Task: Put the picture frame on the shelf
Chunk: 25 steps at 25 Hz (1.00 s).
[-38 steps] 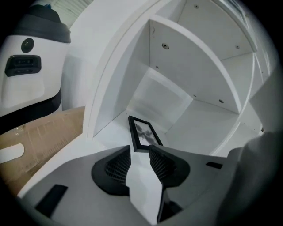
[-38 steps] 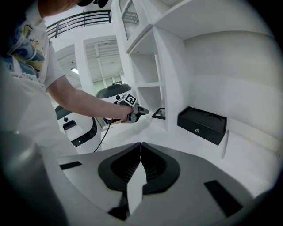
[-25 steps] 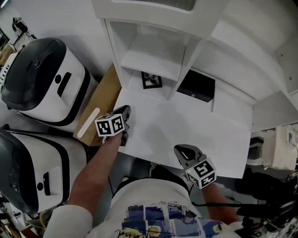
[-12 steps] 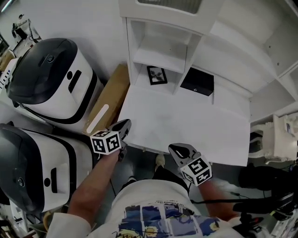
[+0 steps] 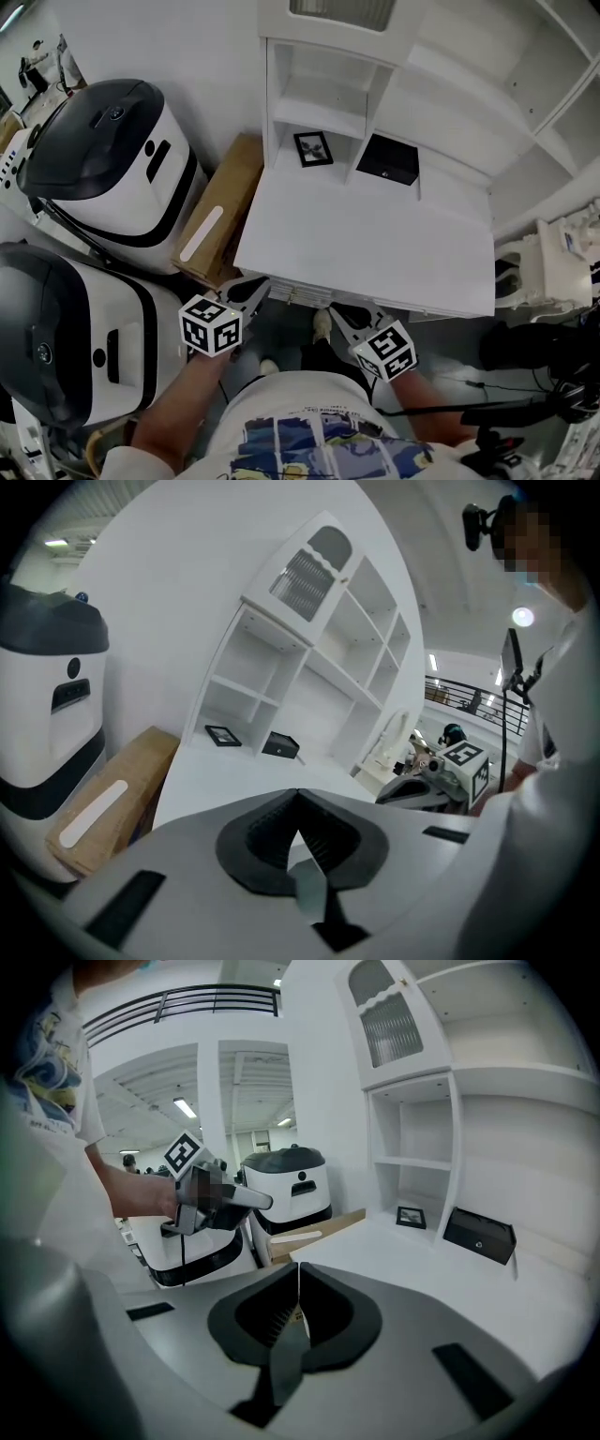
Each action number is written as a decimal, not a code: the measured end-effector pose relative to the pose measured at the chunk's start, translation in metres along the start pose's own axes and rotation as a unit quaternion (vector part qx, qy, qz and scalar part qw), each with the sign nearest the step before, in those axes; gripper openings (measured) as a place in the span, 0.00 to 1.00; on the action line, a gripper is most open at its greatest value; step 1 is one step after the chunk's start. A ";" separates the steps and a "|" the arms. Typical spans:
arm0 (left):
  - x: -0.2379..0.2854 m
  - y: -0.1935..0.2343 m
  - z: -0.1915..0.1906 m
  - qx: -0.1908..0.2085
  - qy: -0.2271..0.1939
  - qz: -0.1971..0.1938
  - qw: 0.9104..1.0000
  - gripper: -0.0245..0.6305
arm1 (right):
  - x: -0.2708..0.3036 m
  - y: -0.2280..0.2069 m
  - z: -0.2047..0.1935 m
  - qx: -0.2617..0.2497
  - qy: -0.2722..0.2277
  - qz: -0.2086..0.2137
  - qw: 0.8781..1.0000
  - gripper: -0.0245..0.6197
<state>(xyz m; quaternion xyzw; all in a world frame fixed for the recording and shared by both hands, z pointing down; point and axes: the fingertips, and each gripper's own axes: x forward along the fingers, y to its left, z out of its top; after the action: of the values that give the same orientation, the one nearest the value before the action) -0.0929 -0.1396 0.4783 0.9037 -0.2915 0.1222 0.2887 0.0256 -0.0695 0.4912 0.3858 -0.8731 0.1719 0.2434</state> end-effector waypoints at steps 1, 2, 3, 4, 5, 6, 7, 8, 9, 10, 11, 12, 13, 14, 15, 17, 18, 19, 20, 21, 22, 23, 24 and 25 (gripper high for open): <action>-0.008 -0.008 -0.005 0.006 0.004 -0.007 1.000 0.06 | -0.001 0.007 -0.002 -0.001 0.000 0.001 1.000 0.08; -0.015 -0.016 -0.010 0.012 0.007 -0.014 1.000 0.06 | -0.002 0.014 -0.003 -0.001 0.000 0.001 1.000 0.08; -0.022 -0.024 -0.014 0.017 0.011 -0.019 1.000 0.06 | -0.004 0.020 -0.004 -0.003 0.000 0.002 1.000 0.08; -0.029 -0.031 -0.018 0.021 0.014 -0.025 0.999 0.06 | -0.005 0.026 -0.005 -0.004 0.000 0.003 1.000 0.08; -0.036 -0.037 -0.022 0.025 0.016 -0.030 0.999 0.06 | -0.006 0.032 -0.006 -0.006 0.001 0.004 1.000 0.08; -0.042 -0.043 -0.025 0.028 0.019 -0.035 0.999 0.06 | -0.008 0.038 -0.007 -0.008 0.001 0.005 1.000 0.08; -0.047 -0.049 -0.027 0.032 0.021 -0.039 0.999 0.06 | -0.009 0.043 -0.008 -0.010 0.001 0.006 1.000 0.08; -0.052 -0.054 -0.030 0.035 0.023 -0.043 0.998 0.06 | -0.011 0.048 -0.008 -0.012 0.001 0.006 1.000 0.08; -0.056 -0.059 -0.032 0.038 0.025 -0.046 0.998 0.06 | -0.012 0.053 -0.008 -0.013 0.001 0.007 1.000 0.08; -0.060 -0.062 -0.035 0.042 0.027 -0.048 0.998 0.06 | -0.014 0.057 -0.009 -0.014 0.000 0.007 1.000 0.08; -0.063 -0.065 -0.038 0.047 0.030 -0.049 0.997 0.06 | -0.015 0.061 -0.010 -0.014 -0.001 0.006 1.000 0.08; -0.065 -0.068 -0.041 0.052 0.032 -0.050 0.997 0.06 | -0.016 0.064 -0.010 -0.015 -0.002 0.006 1.000 0.08; -0.068 -0.070 -0.043 0.054 0.034 -0.051 0.997 0.06 | -0.017 0.067 -0.011 -0.015 -0.002 0.006 1.000 0.08; -0.070 -0.071 -0.045 0.055 0.035 -0.052 0.997 0.06 | -0.018 0.070 -0.011 -0.017 -0.003 0.006 1.000 0.08; -0.073 -0.072 -0.046 0.055 0.035 -0.053 0.996 0.06 | -0.018 0.074 -0.010 -0.019 -0.003 0.006 1.000 0.08; -0.078 -0.074 -0.048 0.055 0.035 -0.056 0.996 0.06 | -0.019 0.080 -0.009 -0.022 -0.004 0.007 1.000 0.08; -0.080 -0.076 -0.049 0.056 0.036 -0.057 0.996 0.06 | -0.020 0.083 -0.008 -0.023 -0.005 0.007 1.000 0.08; -0.082 -0.077 -0.051 0.056 0.037 -0.058 0.996 0.06 | -0.021 0.085 -0.008 -0.023 -0.005 0.007 1.000 0.08; -0.083 -0.078 -0.051 0.058 0.038 -0.059 0.996 0.06 | -0.021 0.087 -0.007 -0.023 -0.006 0.007 1.000 0.08; -0.085 -0.080 -0.052 0.059 0.038 -0.060 0.996 0.06 | -0.022 0.089 -0.007 -0.023 -0.007 0.007 1.000 0.08; -0.087 -0.081 -0.051 0.061 0.038 -0.061 0.996 0.06 | -0.022 0.091 -0.007 -0.024 -0.008 0.007 1.000 0.08; -0.089 -0.082 -0.051 0.062 0.037 -0.061 0.995 0.06 | -0.022 0.094 -0.006 -0.025 -0.009 0.006 1.000 0.08; -0.090 -0.083 -0.052 0.063 0.037 -0.062 0.995 0.06 | -0.023 0.096 -0.007 -0.026 -0.009 0.006 1.000 0.08; -0.092 -0.084 -0.052 0.064 0.036 -0.062 0.995 0.06 | -0.024 0.097 -0.007 -0.026 -0.009 0.006 1.000 0.08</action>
<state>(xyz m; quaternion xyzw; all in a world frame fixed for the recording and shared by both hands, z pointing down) -0.1187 -0.0107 0.4468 0.9316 -0.2157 0.1550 0.2482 -0.0321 0.0108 0.4728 0.3758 -0.8818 0.1472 0.2440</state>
